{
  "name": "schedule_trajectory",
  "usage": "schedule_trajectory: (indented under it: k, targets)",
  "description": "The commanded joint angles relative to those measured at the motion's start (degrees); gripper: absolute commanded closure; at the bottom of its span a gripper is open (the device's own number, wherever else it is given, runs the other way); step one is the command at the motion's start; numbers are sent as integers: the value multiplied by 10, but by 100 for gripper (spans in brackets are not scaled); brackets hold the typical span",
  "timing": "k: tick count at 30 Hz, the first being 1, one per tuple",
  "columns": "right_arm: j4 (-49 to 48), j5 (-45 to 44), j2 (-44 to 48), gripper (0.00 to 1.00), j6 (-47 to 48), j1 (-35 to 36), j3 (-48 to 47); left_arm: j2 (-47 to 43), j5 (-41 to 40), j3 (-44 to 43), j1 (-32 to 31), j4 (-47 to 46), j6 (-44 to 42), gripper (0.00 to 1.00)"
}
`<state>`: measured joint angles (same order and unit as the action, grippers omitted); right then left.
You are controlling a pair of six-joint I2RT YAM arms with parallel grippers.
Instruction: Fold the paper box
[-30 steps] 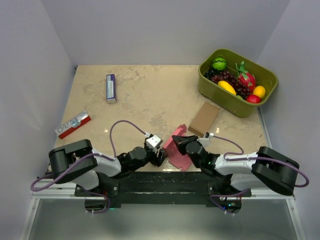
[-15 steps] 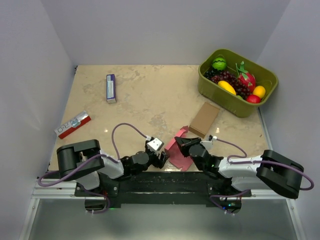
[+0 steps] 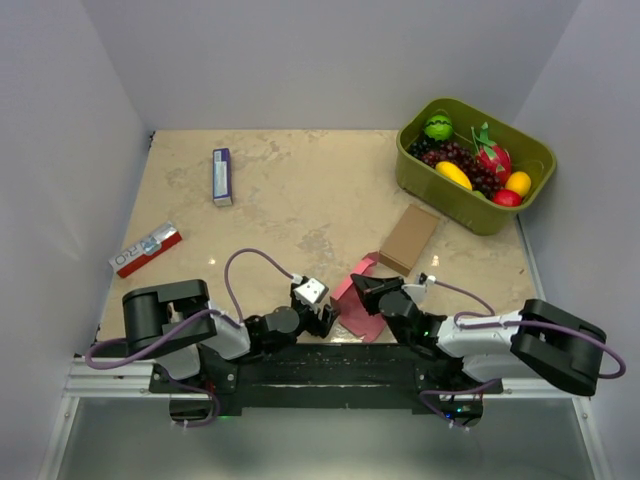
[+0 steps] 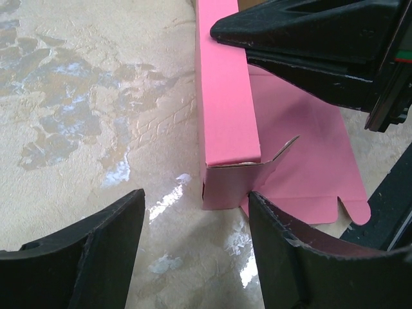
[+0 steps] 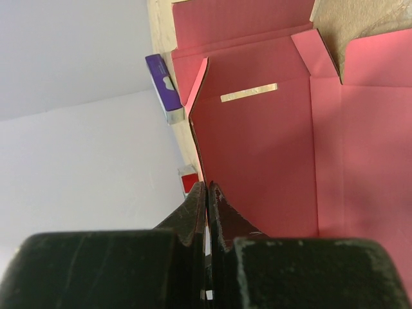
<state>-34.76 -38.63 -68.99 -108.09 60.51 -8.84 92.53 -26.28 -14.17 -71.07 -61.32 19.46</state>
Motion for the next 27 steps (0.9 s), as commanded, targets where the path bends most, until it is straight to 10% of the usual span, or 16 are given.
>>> schedule_trajectory:
  k: [1,27]
  targets:
    - [89,-19,-42,100,-4,6,32,5,-52,-13,-4,-64,-5,30]
    - [113,-23,-35,100,-23,11,39,46,-170,-74,-44,-19,21,22]
